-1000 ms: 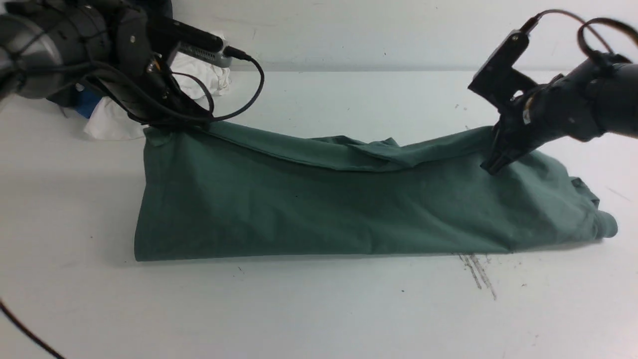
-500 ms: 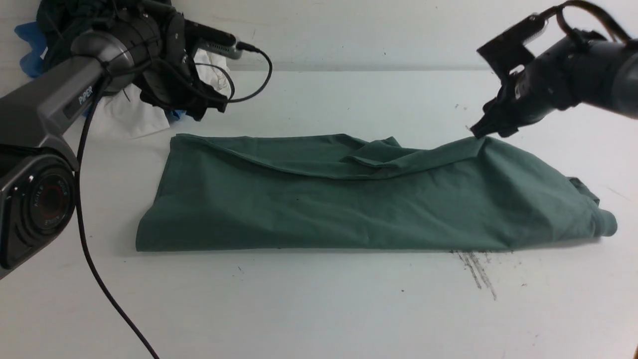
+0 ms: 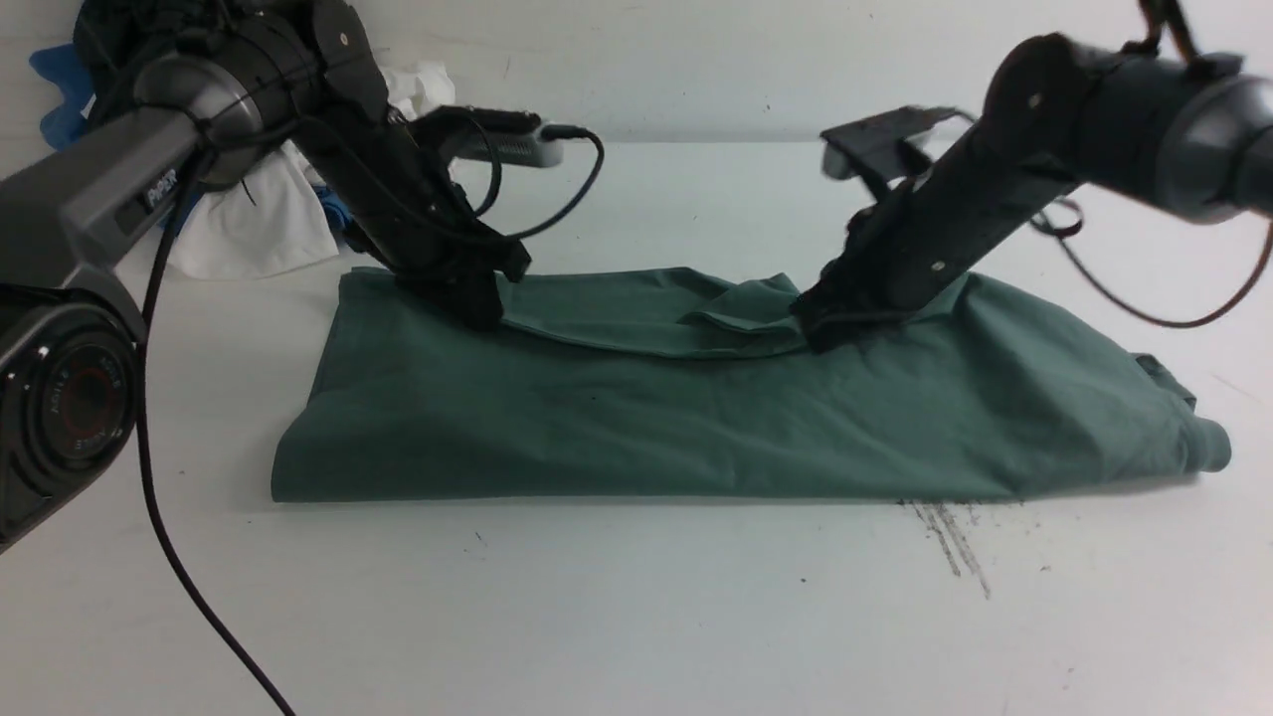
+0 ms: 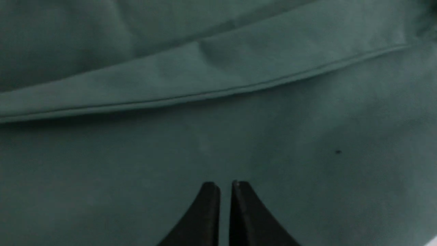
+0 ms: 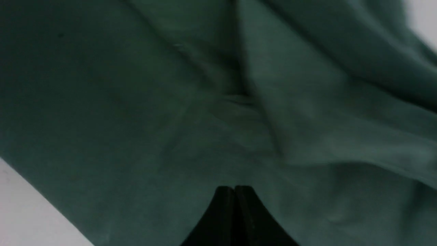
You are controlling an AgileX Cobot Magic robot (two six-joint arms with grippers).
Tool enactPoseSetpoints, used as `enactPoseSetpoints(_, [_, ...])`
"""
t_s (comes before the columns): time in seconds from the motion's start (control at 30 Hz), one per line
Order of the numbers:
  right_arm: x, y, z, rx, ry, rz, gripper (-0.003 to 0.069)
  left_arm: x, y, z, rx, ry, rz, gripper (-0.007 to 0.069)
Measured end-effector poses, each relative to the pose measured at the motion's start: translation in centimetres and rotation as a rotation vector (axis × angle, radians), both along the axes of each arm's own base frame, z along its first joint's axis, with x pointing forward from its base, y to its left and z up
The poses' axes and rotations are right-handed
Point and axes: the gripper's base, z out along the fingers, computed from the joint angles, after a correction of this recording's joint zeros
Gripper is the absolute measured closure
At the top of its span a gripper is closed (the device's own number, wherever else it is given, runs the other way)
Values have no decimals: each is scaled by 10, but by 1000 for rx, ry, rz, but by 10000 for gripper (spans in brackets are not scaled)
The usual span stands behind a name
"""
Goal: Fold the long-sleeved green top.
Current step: Use both arms to drag the lower edge of the fabric forward and fold it over the upper edge
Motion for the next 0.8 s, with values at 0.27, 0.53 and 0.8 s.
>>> enactPoseSetpoints(0.27, [36,13,-48,-5,-267,-93,672,-9,-38,-27,0,51,-107,632])
enactPoseSetpoints(0.53, [74,-19,-47,197,-507,-512,672,-5,-43,-27,5,-13,-94,632])
enactPoseSetpoints(0.8, [47,-21,-4,8,-383,-274,672,14,-36,-24,66,-205,-24,632])
